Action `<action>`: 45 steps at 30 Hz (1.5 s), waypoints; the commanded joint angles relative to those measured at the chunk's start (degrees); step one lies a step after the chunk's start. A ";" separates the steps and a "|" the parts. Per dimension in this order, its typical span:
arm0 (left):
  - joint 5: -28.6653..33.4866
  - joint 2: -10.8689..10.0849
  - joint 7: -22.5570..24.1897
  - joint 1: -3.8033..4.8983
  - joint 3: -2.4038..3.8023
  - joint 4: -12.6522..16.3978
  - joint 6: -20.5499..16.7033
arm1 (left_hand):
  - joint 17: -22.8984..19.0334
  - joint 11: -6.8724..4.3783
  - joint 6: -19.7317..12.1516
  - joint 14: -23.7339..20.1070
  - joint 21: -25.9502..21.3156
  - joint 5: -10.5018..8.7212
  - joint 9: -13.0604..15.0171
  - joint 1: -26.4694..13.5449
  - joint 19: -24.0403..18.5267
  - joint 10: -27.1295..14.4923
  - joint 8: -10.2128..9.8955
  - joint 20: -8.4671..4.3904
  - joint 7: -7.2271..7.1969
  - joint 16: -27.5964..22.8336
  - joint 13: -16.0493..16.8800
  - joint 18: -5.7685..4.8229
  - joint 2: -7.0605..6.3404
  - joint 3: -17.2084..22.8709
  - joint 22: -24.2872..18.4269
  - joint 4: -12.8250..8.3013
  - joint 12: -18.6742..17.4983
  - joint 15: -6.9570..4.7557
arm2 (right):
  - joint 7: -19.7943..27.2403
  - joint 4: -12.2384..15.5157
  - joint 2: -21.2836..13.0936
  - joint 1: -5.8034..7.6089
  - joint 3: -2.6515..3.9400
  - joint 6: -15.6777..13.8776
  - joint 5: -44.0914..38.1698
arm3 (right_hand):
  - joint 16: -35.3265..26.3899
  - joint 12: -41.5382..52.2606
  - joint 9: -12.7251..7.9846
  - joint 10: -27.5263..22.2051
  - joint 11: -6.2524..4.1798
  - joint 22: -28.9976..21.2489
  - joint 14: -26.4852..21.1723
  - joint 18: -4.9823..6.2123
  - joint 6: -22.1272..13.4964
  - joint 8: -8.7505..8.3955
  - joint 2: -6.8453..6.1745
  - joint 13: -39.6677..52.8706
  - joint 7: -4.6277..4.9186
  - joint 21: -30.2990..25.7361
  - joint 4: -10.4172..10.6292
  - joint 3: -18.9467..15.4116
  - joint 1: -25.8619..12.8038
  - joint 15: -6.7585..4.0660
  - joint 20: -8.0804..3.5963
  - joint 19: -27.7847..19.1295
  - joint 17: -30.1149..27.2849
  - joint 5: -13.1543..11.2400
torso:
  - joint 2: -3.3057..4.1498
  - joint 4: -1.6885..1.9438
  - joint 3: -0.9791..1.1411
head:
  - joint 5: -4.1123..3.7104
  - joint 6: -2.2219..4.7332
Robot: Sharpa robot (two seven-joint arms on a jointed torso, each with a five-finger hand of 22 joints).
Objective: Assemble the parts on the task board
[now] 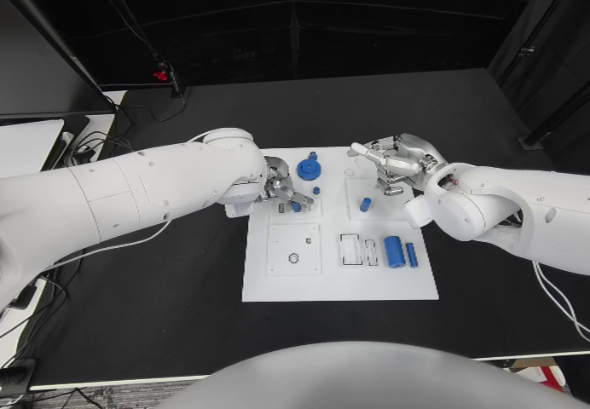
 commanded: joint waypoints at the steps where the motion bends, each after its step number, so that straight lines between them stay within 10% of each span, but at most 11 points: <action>1: -1.10 -0.18 -0.94 -0.34 -0.33 -0.14 1.50 | 15.09 -0.14 -0.35 6.13 0.18 -0.27 0.11 -0.13 5.99 5.88 0.26 0.11 0.73 0.05 15.07 -0.37 0.56 -0.47 15.08 -0.02 0.20 0.13 | 0.26 0.06 0.01 0.05 0.02 0.50 0.16 | 0.14 0.15 0.08 5.97 0.42 11.14 5.95 0.48 -0.25 0.25 0.59 15.08 0.87 -0.11 0.00 -0.22 0.18 0.33 0.08 -0.16 15.07 -0.28 | 0.02 0.01 0.01 | 0.02 0.01; 9: -1.16 -0.32 -0.71 -0.34 -0.33 0.04 0.84 | 15.09 -0.28 -0.41 6.13 0.18 0.49 -0.16 -0.28 5.99 5.88 -0.12 0.04 0.61 0.05 15.07 -0.37 0.91 -0.81 15.08 -0.05 0.20 0.03 | 0.20 0.03 0.00 0.05 0.02 0.49 0.16 | 0.14 0.15 0.08 5.97 0.42 11.14 5.95 0.49 -0.26 0.28 0.64 15.08 0.87 -0.13 0.00 -0.24 0.17 0.33 0.08 -0.18 15.07 -0.28 | 0.01 0.04 0.02 | -0.01 0.01; 17: -1.89 -0.70 0.17 -0.33 -0.33 0.61 -1.27 | 15.09 0.25 0.02 6.13 0.18 1.30 -6.01 0.53 5.99 5.88 -5.92 0.18 1.29 0.05 15.07 -0.37 1.77 -2.52 15.08 -0.10 0.20 0.41 | 0.04 -0.03 0.06 0.05 0.02 0.50 0.16 | 0.14 0.15 0.08 5.97 0.42 11.13 5.95 0.50 -0.28 0.31 0.70 15.08 0.86 -0.15 0.01 -0.25 0.17 0.33 0.08 -0.20 15.07 -0.28 | 0.00 0.05 0.03 | 0.08 0.01; 45: -3.50 -1.85 0.63 -0.15 -0.32 2.04 -2.81 | 15.09 0.49 0.49 6.13 0.18 1.51 -8.41 1.16 5.99 5.88 -7.83 0.40 1.55 0.05 15.07 -0.37 2.14 -3.15 15.08 -0.12 0.20 0.65 | -0.06 -0.14 0.16 0.03 0.01 0.59 0.15 | 0.14 0.15 0.08 5.97 0.42 11.13 5.95 0.50 -0.29 0.34 0.73 15.08 0.86 -0.16 0.01 -0.27 0.17 0.33 0.07 -0.20 15.07 -0.28 | -0.01 0.01 0.01 | 0.05 0.01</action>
